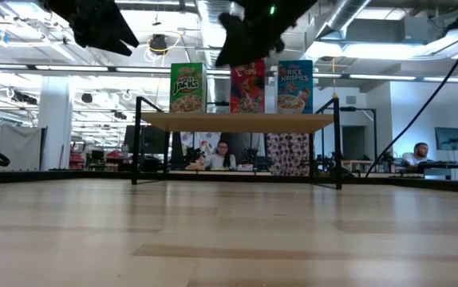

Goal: Stack cereal on shelf
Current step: Return to Home Position

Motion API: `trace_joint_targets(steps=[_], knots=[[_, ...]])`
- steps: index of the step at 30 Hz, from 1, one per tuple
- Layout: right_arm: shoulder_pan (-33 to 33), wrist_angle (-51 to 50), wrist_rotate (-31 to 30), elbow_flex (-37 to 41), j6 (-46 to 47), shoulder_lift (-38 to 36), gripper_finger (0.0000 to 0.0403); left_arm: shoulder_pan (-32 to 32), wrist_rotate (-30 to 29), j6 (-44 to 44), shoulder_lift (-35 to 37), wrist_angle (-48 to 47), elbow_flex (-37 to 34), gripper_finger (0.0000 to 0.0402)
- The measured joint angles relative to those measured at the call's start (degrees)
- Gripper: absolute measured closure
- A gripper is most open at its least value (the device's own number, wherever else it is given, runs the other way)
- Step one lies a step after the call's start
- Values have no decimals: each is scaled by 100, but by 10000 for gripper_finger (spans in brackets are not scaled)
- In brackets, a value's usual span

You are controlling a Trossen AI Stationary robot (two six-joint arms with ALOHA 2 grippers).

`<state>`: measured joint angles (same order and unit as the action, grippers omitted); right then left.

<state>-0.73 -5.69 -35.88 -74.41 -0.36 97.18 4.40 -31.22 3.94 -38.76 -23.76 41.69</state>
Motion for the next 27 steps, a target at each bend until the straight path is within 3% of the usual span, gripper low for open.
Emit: trace_joint_targets(steps=[8, 15, 19, 27], knots=[[205, -654, -4, -64, -166, -1205, 137, 2, -4, 380, 170, -277, -57, 113], [413, -829, -12, 354, -163, -2417, 137, 2, -2, 571, 688, 293, -1010, 113], [572, -696, -15, 970, -118, -3011, 137, 2, 250, 495, 1033, 762, -1488, 113], [638, 1120, 67, 2896, -150, -3909, 137, 0, 875, -114, 1729, 1302, -2077, 113]])
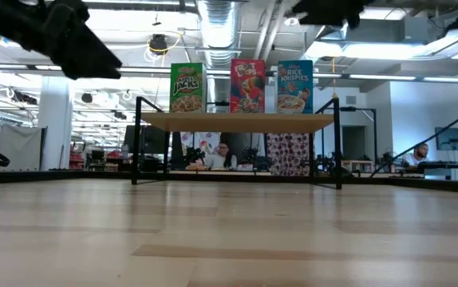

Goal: Stack cereal on shelf
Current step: Return to Home Position

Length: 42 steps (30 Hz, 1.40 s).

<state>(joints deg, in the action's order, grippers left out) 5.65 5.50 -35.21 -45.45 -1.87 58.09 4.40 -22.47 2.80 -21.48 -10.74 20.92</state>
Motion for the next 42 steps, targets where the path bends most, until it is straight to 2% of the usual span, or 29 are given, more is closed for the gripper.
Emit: trace_joint_targets(steps=[4, 11, 21, 25, 32, 42], knots=[[-59, 598, 478, 654, 9, -264, 137, 2, 93, -6, 366, 56, -303, 113], [-256, 1901, 1268, 1513, 39, -395, 137, 2, 409, -37, 1044, 730, -1071, 113], [-544, 2391, 2640, 1971, 400, -394, 137, 2, 715, -3, 1979, 840, -1783, 113], [-672, 2566, 2766, 2187, 507, -392, 137, 2, 768, -38, 2127, 894, -1853, 113], [-813, 3708, 2786, 2996, 573, -469, 137, 2, 869, -61, 2114, 872, -1853, 113], [-795, 3922, 2781, 3871, 806, -1437, 137, 2, 865, -109, 2112, 863, -1853, 113]])
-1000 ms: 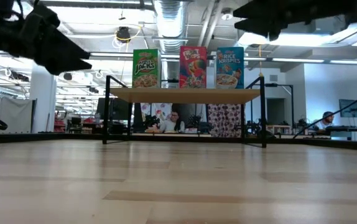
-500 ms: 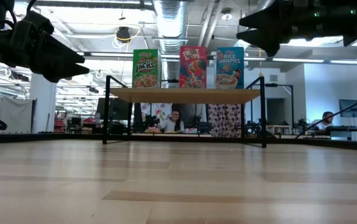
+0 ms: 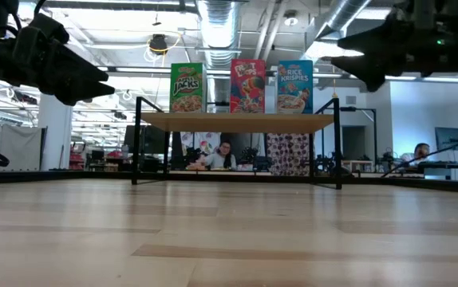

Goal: Stack cereal on shelf
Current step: Return to Home Position

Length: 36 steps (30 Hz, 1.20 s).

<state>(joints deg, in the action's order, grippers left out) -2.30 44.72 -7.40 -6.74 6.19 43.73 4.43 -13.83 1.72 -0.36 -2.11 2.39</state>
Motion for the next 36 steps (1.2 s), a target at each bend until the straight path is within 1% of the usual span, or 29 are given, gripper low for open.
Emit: trace_joint_targets(steps=[6, 8, 11, 14, 18, 25, 27, 30, 36], knots=[[-93, -44, -8, 553, 246, -950, 137, 0, -34, -97, 0, -2, 0, 113], [-129, -150, -16, 625, 284, -1254, 137, 0, -37, -392, 0, -4, 0, 113], [-130, -588, -15, 625, 226, -1722, 137, 0, -39, -1015, 0, -4, 0, 113], [-177, -1336, -72, 625, 106, -2178, 137, 0, -38, -1424, 0, -5, 0, 113], [-258, -2471, -364, 627, 125, -2846, 137, 0, -39, -1457, 0, -7, 0, 113], [-313, -4009, -337, 629, 189, -3893, 137, 0, -44, -1460, 0, -7, 0, 113], [-313, -4168, -256, 626, 220, -4088, 137, 0, -44, -1456, 0, -7, 0, 113], [-304, -4368, 10, 594, 127, -4188, 137, 0, -47, -1458, 0, -7, 0, 113], [-299, -4402, 22, 590, 94, -4082, 137, 0, -47, -1452, -1, -7, 0, 113]])
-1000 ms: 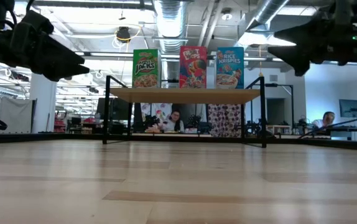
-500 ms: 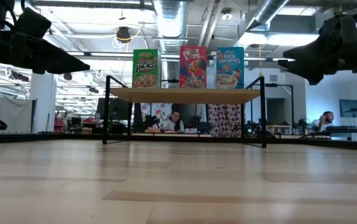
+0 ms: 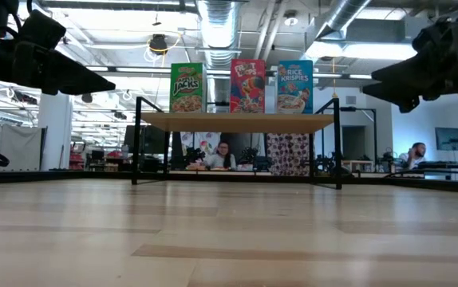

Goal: Stack cereal on shelf
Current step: Return to Home Position

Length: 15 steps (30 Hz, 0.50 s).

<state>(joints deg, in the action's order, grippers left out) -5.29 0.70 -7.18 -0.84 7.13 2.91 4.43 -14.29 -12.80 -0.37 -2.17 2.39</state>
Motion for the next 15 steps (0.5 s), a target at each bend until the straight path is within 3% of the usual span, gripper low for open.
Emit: trace_joint_targets(steps=[15], knots=[[-1, -23, -22, -4, -164, 132, 137, 1, 1, 33, 0, 0, 0, 113]])
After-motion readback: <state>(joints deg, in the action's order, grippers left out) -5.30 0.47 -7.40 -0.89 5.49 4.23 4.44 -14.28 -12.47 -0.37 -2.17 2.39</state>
